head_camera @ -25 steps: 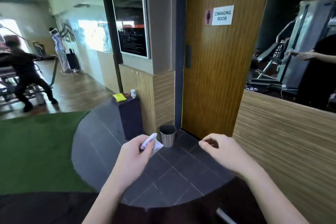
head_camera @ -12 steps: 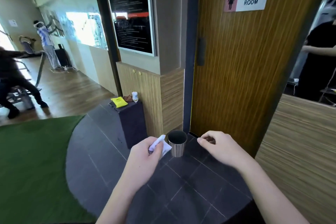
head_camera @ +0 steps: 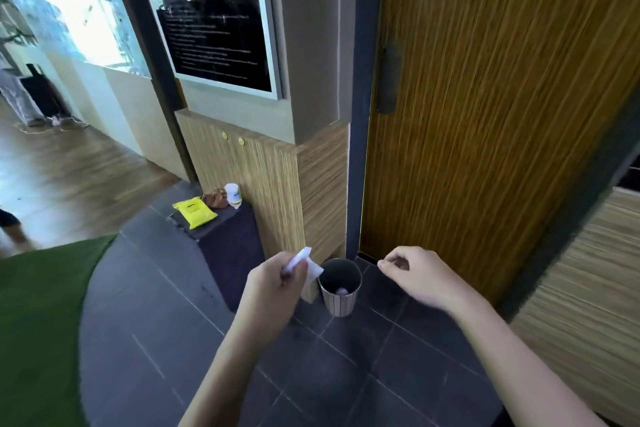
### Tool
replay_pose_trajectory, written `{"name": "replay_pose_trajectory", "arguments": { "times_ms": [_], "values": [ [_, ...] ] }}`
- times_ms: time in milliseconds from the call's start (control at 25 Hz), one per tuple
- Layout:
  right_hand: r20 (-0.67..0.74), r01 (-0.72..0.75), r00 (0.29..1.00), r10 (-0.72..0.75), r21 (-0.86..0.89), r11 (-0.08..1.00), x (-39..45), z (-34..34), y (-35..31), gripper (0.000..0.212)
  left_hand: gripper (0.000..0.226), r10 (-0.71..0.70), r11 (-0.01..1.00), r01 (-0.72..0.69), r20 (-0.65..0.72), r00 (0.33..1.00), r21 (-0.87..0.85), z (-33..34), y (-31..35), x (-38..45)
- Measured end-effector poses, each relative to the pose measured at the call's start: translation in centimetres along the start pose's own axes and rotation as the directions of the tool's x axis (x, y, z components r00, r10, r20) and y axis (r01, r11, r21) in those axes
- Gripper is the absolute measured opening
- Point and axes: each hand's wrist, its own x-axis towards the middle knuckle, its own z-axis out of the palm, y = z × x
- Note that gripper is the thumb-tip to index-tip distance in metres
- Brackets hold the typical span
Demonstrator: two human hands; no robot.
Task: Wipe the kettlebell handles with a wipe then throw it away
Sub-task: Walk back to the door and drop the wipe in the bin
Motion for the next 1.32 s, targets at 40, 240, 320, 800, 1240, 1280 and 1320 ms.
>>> {"name": "replay_pose_trajectory", "arguments": {
  "times_ms": [40,240,320,800,1240,1280,1320],
  "values": [
    [-0.018,-0.02,1.0,0.02,0.008,1.0,2.0,0.5,-0.3,0.026,0.049,0.015,1.0,-0.015,0.007,1.0,0.006,-0.2,-1.3,2.8],
    [-0.056,-0.145,0.987,0.149,0.075,0.987,12.0,2.9,-2.9,0.03,0.046,0.11,0.993,-0.114,0.103,0.989,0.028,-1.4,-5.3,16.8],
    [-0.061,-0.186,0.979,0.192,0.103,0.977,15.7,3.6,-3.8,0.031,0.043,0.117,0.992,-0.122,0.17,0.978,0.014,-0.9,-6.4,21.2],
    [-0.04,-0.225,0.972,0.233,0.143,0.964,35.7,3.5,-1.1,0.031,0.042,0.097,0.994,-0.105,0.295,0.951,0.012,7.3,-11.6,41.7],
    [-0.048,-0.4,0.907,0.418,0.212,0.892,42.9,3.8,5.8,0.032,0.04,0.075,0.993,-0.109,0.48,0.874,0.044,16.8,-16.5,50.8],
    [-0.042,-0.416,0.9,0.434,0.22,0.883,43.4,4.1,7.2,0.033,0.038,0.044,0.992,-0.096,0.499,0.866,0.079,18.7,-18.2,50.9],
    [-0.038,-0.431,0.892,0.451,0.231,0.872,44.1,4.5,8.8,0.035,0.036,0.011,0.987,-0.09,0.514,0.858,0.13,20.9,-20.1,51.2]
  ]
}}
